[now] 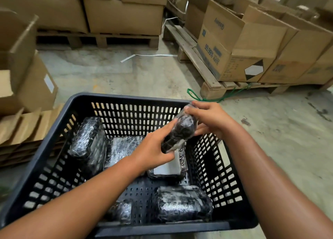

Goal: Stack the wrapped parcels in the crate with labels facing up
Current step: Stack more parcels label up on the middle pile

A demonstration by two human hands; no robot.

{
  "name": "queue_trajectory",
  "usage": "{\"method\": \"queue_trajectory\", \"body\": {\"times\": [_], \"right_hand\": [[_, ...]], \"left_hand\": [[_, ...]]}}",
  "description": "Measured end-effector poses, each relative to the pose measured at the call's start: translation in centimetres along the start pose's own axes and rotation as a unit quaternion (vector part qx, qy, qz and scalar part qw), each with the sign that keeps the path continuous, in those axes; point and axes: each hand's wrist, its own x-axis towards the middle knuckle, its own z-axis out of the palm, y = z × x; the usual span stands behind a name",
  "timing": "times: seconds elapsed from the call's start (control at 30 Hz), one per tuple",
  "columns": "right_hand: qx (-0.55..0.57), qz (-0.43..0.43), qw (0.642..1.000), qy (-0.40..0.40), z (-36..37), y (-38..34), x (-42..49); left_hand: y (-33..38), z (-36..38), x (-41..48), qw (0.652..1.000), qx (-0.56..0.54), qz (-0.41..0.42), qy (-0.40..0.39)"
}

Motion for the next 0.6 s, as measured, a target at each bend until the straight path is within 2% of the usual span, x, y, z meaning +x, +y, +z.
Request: {"method": "queue_trajectory", "body": {"times": [0.07, 0.17, 0.27, 0.37, 0.47, 0.6], "right_hand": [[0.010, 0.000, 1.000, -0.002, 0.0, 0.4, 0.3], [-0.078, -0.010, 0.997, -0.001, -0.5, 1.5, 0.6], [-0.154, 0.001, 0.982, -0.108, -0.7, 3.2, 0.4], [-0.096, 0.033, 0.972, -0.211, -0.2, 5.2, 0.7], [-0.106, 0.014, 0.972, -0.208, 0.4, 7.0, 1.2], [-0.140, -0.003, 0.970, -0.200, 1.0, 8.2, 1.3]], "left_hand": [[-0.1, -0.9, -0.3, 0.992, -0.121, -0.043, 0.010], [-0.6, -2.3, -1.1, 0.963, -0.245, -0.107, 0.036], [-1.3, -3.7, -1.9, 0.916, -0.358, -0.177, 0.044], [-1.4, -4.5, -2.0, 0.874, -0.437, -0.209, 0.024], [-1.3, -4.3, -1.6, 0.876, -0.423, -0.234, -0.001], [-2.0, -3.9, -1.5, 0.938, -0.235, -0.244, -0.077]]}}
